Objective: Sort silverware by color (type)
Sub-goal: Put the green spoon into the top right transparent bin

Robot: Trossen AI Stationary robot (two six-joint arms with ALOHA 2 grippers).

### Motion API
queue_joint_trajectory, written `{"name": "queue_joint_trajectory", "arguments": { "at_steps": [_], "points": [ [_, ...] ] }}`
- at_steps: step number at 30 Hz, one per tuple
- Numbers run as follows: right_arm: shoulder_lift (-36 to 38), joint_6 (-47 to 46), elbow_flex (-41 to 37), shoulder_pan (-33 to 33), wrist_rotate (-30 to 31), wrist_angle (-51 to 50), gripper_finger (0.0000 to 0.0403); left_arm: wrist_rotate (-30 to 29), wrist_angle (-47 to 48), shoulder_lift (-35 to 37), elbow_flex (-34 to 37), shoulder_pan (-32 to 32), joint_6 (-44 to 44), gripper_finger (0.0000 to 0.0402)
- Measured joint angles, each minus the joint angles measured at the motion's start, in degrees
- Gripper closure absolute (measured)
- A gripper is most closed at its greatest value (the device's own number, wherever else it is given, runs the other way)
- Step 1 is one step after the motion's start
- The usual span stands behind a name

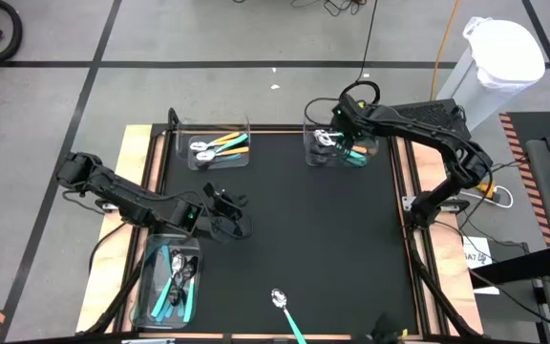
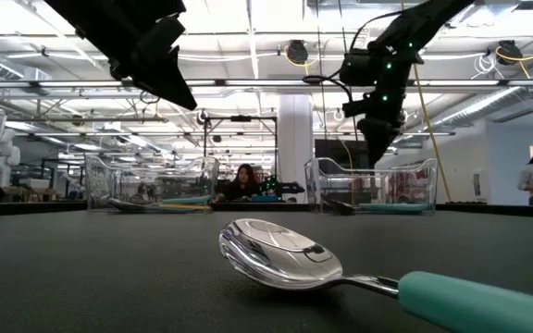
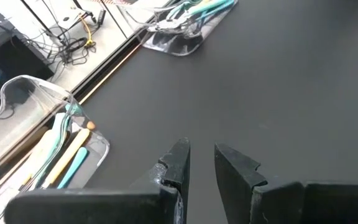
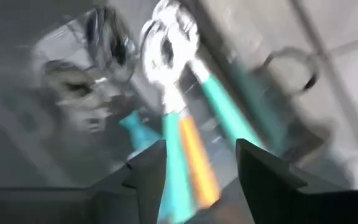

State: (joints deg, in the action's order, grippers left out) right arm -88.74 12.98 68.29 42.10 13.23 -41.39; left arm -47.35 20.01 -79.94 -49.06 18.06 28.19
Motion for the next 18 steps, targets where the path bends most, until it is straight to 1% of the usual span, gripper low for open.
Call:
{"name": "queue_joint_trajectory", "arguments": {
  "at_steps": [2,5,7,9,12,18],
  "points": [
    [0.8,-7.2,0.0,-1.8,-1.7,-3.5,0.022,0.0,0.0,0.0,0.0,-0.1,0.0,0.0329],
    [2.6,-13.1,0.0,-5.6,-6.0,-6.8,0.0225,0.0,0.0,0.0,0.0,-0.5,-1.0,0.0329],
    [4.1,-15.2,0.0,-8.9,-5.7,-6.9,0.0234,0.0,0.0,0.0,0.0,-0.5,-1.5,0.0329],
    [5.7,-17.5,0.0,-12.3,-4.3,-6.2,0.0244,0.1,0.0,0.0,0.0,-0.5,-1.5,0.0329],
    [7.4,-22.2,0.0,-17.4,-4.3,-4.4,0.0258,0.3,0.0,0.0,0.0,-0.4,-1.5,0.0329],
    [7.0,-31.7,-0.7,-29.2,-4.4,-1.4,0.0279,1.0,0.0,0.0,0.0,1.1,-1.5,0.0329]
  ]
}}
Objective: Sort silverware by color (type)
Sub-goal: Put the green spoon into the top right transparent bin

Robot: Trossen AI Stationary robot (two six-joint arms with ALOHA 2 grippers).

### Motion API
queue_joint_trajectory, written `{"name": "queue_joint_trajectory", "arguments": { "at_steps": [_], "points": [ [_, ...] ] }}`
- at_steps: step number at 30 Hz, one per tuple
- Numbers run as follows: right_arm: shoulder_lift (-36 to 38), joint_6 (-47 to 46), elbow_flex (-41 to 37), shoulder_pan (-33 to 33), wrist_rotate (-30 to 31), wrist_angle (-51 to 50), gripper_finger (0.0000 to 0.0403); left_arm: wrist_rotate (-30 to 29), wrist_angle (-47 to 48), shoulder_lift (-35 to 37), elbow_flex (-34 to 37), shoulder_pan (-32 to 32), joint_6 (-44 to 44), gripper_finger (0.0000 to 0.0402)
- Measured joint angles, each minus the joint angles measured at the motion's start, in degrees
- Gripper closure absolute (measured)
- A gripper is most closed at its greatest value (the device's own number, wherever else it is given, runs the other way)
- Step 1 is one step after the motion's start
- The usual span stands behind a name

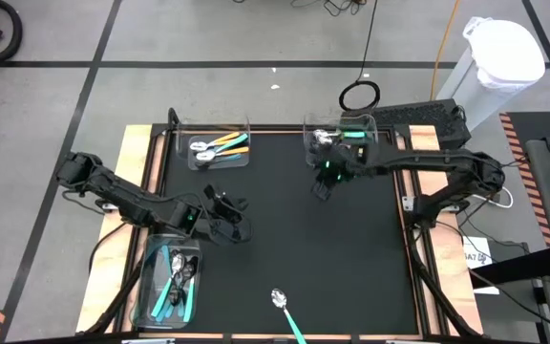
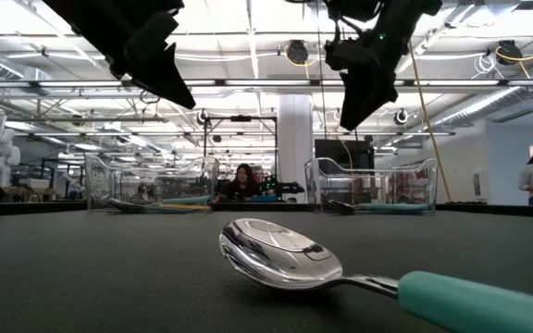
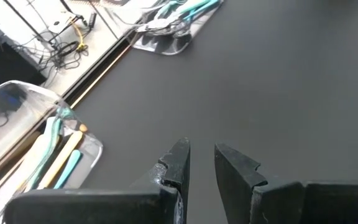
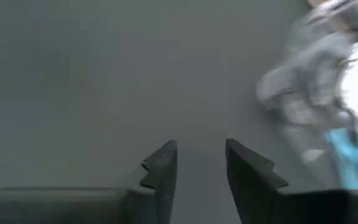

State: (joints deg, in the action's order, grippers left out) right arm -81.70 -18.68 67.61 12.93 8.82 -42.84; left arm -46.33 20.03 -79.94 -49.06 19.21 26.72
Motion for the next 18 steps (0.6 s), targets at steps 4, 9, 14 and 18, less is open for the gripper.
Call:
{"name": "queue_joint_trajectory", "arguments": {
  "at_steps": [4,9,14,18],
  "points": [
    [-0.7,-9.0,-2.1,-8.3,-3.0,4.7,0.0287,0.0,0.5,0.0,0.0,1.2,0.0,0.0329],
    [-1.4,-20.1,-4.7,-21.4,-5.4,15.4,0.0298,0.0,2.9,0.0,0.0,2.4,0.0,0.0329],
    [-5.9,-29.8,-4.8,-30.8,-4.4,27.4,0.0308,0.0,3.3,0.0,0.0,3.5,1.4,0.0329],
    [-11.4,-39.6,-4.7,-34.4,-6.4,35.5,0.0308,0.0,3.2,0.0,0.0,4.7,1.5,0.0329]
  ]
}}
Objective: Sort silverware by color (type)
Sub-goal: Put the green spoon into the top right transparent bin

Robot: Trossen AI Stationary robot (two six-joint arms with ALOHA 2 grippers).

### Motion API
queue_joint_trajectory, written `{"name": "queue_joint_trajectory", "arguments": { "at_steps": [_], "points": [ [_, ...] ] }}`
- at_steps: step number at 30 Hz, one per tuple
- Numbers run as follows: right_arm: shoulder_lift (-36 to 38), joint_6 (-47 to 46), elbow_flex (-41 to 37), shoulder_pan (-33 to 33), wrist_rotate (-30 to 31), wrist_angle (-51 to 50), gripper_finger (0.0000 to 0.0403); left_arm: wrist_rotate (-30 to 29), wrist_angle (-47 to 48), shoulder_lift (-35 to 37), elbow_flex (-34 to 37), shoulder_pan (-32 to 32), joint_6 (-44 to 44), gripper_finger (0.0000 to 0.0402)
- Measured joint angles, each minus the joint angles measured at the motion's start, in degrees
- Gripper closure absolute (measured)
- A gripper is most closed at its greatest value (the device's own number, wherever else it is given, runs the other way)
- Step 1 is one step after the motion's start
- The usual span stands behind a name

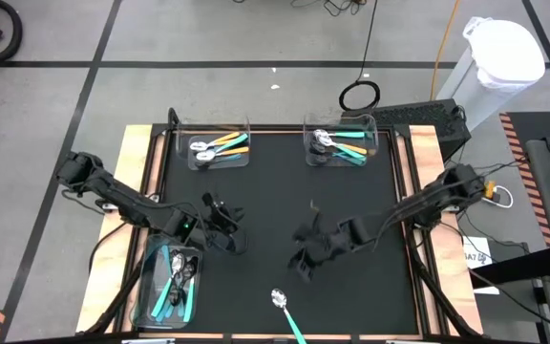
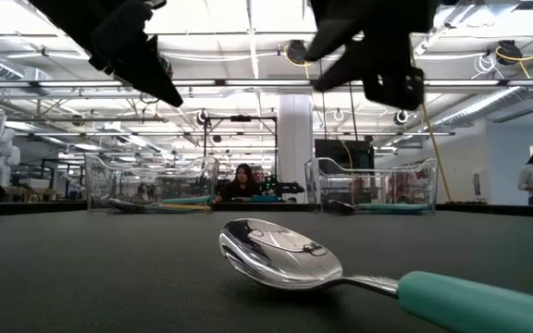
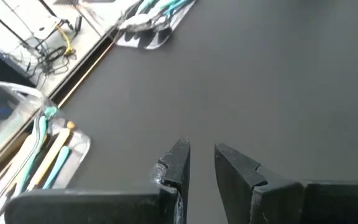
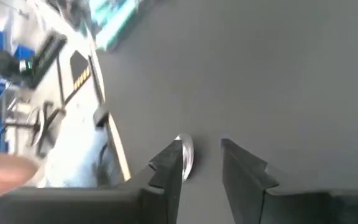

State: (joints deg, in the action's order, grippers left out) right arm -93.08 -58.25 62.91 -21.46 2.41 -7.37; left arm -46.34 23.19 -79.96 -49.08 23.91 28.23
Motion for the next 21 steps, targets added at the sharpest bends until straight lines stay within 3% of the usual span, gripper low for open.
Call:
{"name": "queue_joint_trajectory", "arguments": {
  "at_steps": [7,16,21],
  "points": [
    [-11.2,-9.6,9.4,-4.6,-7.2,-0.7,0.0308,-1.1,0.0,0.0,0.0,0.2,0.0,0.0329],
    [-23.1,-22.4,27.6,-7.7,-10.0,-22.5,0.0291,-1.1,2.2,0.0,0.0,1.6,-1.8,0.0329],
    [-28.4,-30.6,31.4,-8.4,-10.7,-22.3,0.0263,-4.5,6.8,0.0,0.0,2.5,-1.7,0.0329]
  ]
}}
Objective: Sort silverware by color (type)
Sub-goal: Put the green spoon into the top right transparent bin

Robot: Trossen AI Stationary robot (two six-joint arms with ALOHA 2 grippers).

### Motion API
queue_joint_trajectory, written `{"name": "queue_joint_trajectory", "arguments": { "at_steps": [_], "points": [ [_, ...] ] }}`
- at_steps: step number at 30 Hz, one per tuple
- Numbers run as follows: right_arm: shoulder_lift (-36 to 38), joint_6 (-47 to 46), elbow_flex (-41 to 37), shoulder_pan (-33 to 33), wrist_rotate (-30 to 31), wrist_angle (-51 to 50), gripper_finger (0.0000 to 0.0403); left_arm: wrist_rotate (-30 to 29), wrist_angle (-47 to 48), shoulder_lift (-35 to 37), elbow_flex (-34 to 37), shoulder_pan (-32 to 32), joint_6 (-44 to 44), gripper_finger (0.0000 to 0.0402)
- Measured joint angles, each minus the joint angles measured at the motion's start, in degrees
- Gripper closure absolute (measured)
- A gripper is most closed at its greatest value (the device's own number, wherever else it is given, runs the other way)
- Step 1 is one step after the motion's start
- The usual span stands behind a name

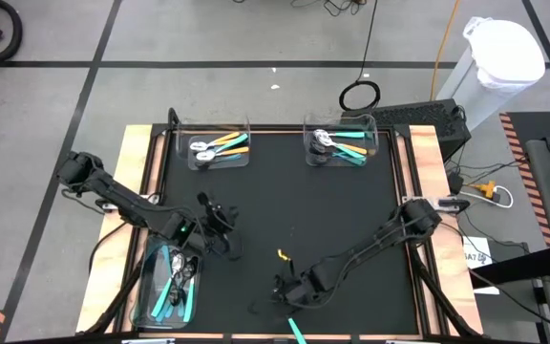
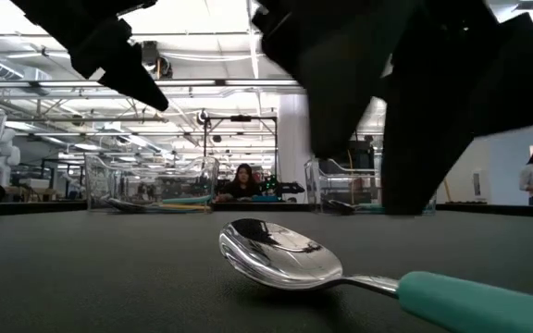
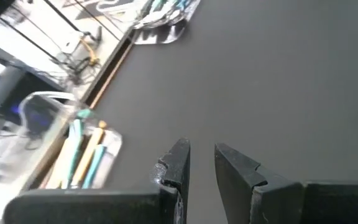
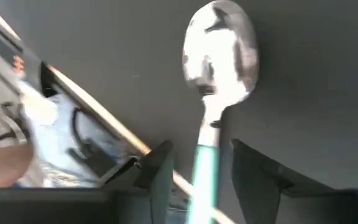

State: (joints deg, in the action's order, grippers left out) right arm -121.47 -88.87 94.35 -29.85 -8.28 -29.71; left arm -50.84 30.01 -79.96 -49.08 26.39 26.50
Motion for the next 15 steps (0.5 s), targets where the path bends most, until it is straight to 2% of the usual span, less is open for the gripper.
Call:
{"name": "queue_joint_trajectory", "arguments": {
  "at_steps": [8,15],
  "points": [
    [-6.4,-7.3,4.0,0.1,-2.8,2.3,0.023,-1.7,0.9,0.0,0.0,0.0,-6.1,0.0329],
    [-7.1,-10.8,4.3,-0.5,-5.3,-3.8,0.0261,-3.8,0.6,0.0,0.0,-0.5,-12.8,0.0329]
  ]
}}
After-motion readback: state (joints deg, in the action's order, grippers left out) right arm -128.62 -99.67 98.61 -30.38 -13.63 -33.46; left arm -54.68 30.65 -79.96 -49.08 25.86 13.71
